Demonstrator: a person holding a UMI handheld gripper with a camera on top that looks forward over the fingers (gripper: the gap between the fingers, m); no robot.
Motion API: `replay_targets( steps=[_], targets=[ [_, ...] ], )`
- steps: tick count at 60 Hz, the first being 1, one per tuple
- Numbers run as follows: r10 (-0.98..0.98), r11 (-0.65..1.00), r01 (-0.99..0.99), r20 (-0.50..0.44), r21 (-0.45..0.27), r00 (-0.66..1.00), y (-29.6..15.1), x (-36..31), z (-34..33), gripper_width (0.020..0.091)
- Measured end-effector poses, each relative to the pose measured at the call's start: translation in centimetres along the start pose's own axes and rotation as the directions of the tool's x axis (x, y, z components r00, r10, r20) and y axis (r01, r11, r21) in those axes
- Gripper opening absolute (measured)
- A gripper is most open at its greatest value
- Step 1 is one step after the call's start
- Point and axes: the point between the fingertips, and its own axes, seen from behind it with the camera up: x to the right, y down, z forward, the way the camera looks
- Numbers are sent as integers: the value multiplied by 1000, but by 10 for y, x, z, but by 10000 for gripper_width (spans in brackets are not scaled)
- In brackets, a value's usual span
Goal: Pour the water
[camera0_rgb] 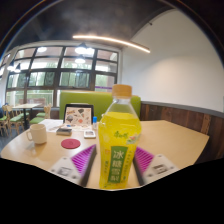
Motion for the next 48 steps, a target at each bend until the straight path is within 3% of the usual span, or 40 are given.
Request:
replay_targets(
  steps=[3,7,14,21,30,35,40,48],
  targets=[
    [-28,1000,29,-35,12,999,-1,4,5,431],
    [-62,997,66,-84,42,995,-2,9,13,377],
    [-134,987,141,-89,75,987,-7,2,8,275],
    [-276,956,283,-97,72,956,-28,-13,7,273],
    [-634,748,650,-144,132,760,-116,-72,32,272],
    [-832,510,848,-168,144,529,-152,-117,49,271],
    [-962,196,972,-165,125,216,-151,-165,76,272],
    [-935,-297,954,-216,45,-281,-143,-199,102,271]
  ],
)
